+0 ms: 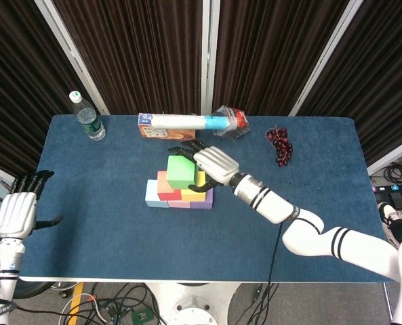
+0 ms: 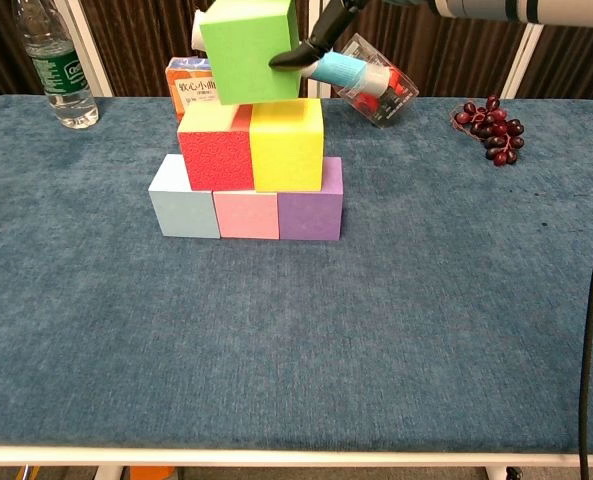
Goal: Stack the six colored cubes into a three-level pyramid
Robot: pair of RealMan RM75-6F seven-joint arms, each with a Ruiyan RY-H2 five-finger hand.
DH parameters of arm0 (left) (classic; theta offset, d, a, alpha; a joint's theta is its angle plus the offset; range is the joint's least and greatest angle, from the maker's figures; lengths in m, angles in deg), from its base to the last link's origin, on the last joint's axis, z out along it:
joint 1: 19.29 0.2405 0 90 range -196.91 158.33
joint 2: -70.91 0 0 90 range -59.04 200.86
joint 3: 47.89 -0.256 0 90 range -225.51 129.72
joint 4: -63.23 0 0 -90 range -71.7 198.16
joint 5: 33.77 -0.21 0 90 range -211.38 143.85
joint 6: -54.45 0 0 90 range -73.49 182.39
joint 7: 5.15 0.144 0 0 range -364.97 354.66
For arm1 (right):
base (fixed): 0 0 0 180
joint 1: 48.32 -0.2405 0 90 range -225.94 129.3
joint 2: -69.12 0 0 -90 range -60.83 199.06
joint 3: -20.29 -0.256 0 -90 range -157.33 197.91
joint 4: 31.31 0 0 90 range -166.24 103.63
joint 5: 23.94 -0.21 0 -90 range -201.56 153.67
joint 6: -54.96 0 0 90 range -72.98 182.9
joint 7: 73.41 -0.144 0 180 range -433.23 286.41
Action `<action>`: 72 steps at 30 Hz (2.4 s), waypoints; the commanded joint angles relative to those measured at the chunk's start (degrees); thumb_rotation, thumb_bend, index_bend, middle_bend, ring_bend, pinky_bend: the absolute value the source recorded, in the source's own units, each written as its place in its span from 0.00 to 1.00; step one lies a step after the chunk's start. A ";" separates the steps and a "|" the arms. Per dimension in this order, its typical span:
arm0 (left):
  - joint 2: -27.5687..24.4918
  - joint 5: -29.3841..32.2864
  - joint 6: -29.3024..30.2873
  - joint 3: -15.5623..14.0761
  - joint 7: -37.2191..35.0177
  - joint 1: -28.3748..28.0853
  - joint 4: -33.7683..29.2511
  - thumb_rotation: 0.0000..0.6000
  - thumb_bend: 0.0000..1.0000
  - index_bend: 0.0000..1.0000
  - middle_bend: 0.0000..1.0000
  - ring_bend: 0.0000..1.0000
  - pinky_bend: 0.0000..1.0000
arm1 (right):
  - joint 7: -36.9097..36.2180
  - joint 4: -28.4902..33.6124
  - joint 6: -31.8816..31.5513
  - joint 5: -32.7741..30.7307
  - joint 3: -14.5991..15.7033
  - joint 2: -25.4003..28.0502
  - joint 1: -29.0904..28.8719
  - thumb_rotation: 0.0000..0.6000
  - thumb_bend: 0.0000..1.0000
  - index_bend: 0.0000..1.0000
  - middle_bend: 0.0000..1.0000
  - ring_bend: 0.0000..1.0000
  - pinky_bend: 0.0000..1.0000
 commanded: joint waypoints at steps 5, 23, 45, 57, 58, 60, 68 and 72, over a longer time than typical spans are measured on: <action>-0.07 0.17 -0.06 0.08 -0.12 -0.03 0.06 1.00 0.00 0.15 0.10 0.05 0.06 | -4.41 -5.08 -3.20 4.36 2.78 -3.06 -0.89 1.00 0.31 0.09 0.28 0.00 0.00; -0.28 -0.03 -0.43 -0.10 -1.02 -0.05 0.27 1.00 0.00 0.15 0.10 0.05 0.06 | -7.44 -7.83 -7.09 5.00 5.44 -5.65 -1.19 1.00 0.30 0.09 0.27 0.00 0.00; -0.55 -0.40 -0.79 -0.28 -2.35 -0.06 0.51 1.00 0.00 0.15 0.10 0.05 0.06 | -5.61 -7.98 -7.20 3.88 6.43 -6.03 -1.97 1.00 0.30 0.08 0.27 0.00 0.00; -0.34 -0.54 -0.59 -0.28 -2.51 -0.01 0.71 1.00 0.00 0.15 0.10 0.05 0.06 | -5.29 -7.28 -7.20 3.60 6.81 -5.70 -2.02 1.00 0.22 0.00 0.12 0.00 0.00; -0.34 -0.58 -0.57 -0.30 -2.48 0.00 0.72 1.00 0.00 0.15 0.10 0.05 0.06 | -5.29 -7.11 -7.26 3.65 6.84 -5.62 -2.01 1.00 0.22 0.00 0.10 0.00 0.00; -0.34 -0.61 -0.52 -0.31 -2.46 0.02 0.74 1.00 0.00 0.15 0.10 0.05 0.06 | -5.09 -6.74 -7.41 3.67 6.87 -5.40 -1.95 1.00 0.22 0.00 0.07 0.00 0.00; -0.30 -0.51 -0.16 -0.07 -2.28 0.06 0.91 1.00 0.00 0.15 0.10 0.05 0.06 | -2.94 -2.69 -10.27 3.17 5.80 -2.00 -0.46 1.00 0.22 0.00 0.00 0.00 0.00; 0.01 0.16 0.44 0.40 -2.04 0.20 1.63 1.00 0.00 0.15 0.10 0.05 0.06 | 0.23 2.60 -14.62 1.99 4.69 2.56 2.69 1.00 0.21 0.00 0.00 0.00 0.00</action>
